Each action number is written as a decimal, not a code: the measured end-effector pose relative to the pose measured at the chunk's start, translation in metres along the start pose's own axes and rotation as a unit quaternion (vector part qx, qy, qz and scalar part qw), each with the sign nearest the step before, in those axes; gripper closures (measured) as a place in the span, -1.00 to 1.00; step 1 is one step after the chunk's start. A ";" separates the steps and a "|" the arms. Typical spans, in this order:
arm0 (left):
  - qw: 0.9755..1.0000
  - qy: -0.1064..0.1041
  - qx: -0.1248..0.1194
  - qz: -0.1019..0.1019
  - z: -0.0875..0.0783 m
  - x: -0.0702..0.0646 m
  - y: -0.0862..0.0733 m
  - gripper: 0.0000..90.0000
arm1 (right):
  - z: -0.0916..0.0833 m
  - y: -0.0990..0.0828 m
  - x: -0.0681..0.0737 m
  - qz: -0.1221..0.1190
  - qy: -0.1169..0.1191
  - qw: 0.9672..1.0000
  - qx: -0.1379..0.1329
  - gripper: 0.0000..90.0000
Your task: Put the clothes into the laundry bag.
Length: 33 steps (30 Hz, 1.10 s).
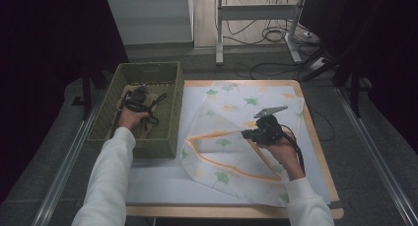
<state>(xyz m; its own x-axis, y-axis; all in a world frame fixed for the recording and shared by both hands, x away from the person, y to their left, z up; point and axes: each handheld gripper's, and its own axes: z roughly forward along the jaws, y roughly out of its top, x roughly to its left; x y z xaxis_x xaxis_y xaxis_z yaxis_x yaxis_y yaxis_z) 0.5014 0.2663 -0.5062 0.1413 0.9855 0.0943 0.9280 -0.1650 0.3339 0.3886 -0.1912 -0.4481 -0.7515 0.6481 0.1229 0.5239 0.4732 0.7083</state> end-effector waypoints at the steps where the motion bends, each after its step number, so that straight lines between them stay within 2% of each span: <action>1: 1.000 0.005 0.002 0.000 0.000 0.000 0.000 0.07 | 0.000 0.000 0.000 0.000 0.000 1.000 0.000 0.92; 4: 1.000 0.008 0.001 -0.004 -0.001 0.001 0.000 0.15 | 0.000 0.000 0.000 0.001 0.000 1.000 0.000 0.92; 7: 1.000 0.010 0.003 -0.008 -0.002 0.002 0.000 0.37 | 0.000 0.000 0.000 0.000 0.000 1.000 0.000 0.92; 11: 1.000 0.015 0.005 -0.011 -0.002 0.001 0.001 0.39 | -0.001 0.000 0.000 0.000 -0.001 1.000 -0.001 0.92; 13: 1.000 0.028 0.010 0.006 -0.001 -0.003 0.002 0.41 | 0.000 0.000 0.000 0.000 -0.001 1.000 -0.001 0.92; 14: 1.000 0.028 0.010 0.006 -0.001 -0.003 0.002 0.40 | 0.000 0.000 0.000 0.000 -0.001 1.000 0.000 0.92; 16: 0.998 0.046 0.013 0.030 0.001 -0.008 0.003 0.38 | 0.000 0.000 0.000 0.000 -0.001 1.000 0.000 0.92; 20: 0.999 0.038 0.015 0.018 0.000 -0.006 0.003 0.37 | 0.000 0.000 0.000 0.000 -0.001 1.000 0.000 0.92; 24: 1.000 0.022 0.015 0.002 -0.001 -0.001 0.003 0.48 | -0.001 0.000 0.000 0.000 -0.001 1.000 -0.001 0.92; 33: 1.000 0.009 0.011 -0.012 -0.003 0.002 0.003 0.67 | -0.003 0.000 -0.002 0.005 -0.004 1.000 -0.003 0.92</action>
<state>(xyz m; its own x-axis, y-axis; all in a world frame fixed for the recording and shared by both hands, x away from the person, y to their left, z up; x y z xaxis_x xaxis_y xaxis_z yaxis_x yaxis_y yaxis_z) 0.5034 0.2674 -0.5021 0.1131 0.9881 0.1044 0.9387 -0.1407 0.3147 0.3886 -0.1942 -0.4464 -0.7433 0.6573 0.1241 0.5287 0.4636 0.7110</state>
